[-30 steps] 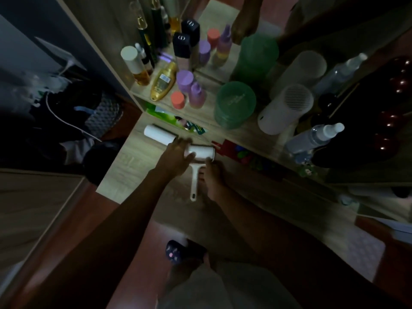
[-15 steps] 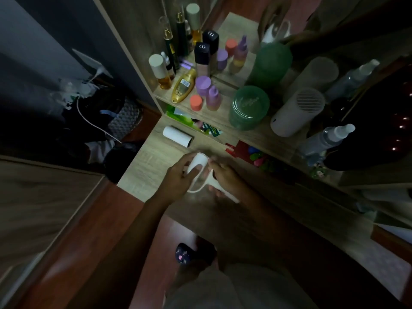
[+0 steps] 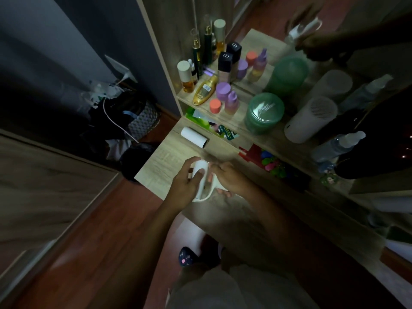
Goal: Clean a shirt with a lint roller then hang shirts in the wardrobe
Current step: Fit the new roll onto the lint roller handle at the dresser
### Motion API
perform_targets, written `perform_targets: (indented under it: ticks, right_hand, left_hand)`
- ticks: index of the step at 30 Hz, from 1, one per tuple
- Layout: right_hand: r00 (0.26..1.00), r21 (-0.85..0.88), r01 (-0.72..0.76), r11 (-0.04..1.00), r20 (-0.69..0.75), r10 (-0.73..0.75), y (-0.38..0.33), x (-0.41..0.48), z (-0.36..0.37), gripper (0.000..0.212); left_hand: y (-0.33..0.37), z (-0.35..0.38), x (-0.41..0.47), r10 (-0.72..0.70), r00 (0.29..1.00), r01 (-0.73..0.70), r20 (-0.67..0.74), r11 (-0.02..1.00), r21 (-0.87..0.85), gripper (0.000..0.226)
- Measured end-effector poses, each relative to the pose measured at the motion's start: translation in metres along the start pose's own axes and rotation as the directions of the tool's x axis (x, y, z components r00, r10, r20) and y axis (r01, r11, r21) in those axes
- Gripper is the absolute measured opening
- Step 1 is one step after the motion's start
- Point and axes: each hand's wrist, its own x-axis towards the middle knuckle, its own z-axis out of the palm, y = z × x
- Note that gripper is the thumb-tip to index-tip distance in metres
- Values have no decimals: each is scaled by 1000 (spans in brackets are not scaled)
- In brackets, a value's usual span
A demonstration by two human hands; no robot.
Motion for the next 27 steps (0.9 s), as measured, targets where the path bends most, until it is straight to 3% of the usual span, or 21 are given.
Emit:
perform_targets:
  ticks: [5,6,8,10,12,14,20,27]
  right_hand:
    - [997,-239,73,968,34,-67,4,-3,7,36]
    - [989,-369,145,918,74,-127,7,-3,11,50]
    - [971,-471,235,850,85,-222,9,2,15,67]
    - [973,-465,228,855,87,-212,5,3,15,65]
    - [987,-398,159,903,59,-148,-1,0,15,37]
    - [997,-289,72,955,46,-61,-1,-2,12,25]
    - [999,-199,34,979,-7,-36,1,0,16,46]
    - [999,-325,52,944,18,-49,9,0,19,46]
  left_hand:
    - [1,6,-7,-57,994,57,-89,998,-10,22]
    - [3,8,-7,-52,992,54,-118,998,14,23]
    - [4,12,-7,-39,986,48,-164,998,51,23]
    - [2,12,-4,-51,983,62,-176,997,55,21]
    - [0,12,-3,-73,982,86,-175,994,66,19]
    - [-1,13,-3,-81,980,96,-182,992,76,17]
    - [-7,16,-4,-92,979,109,-182,991,84,14]
    - [-5,17,-6,-99,973,101,-209,995,-2,15]
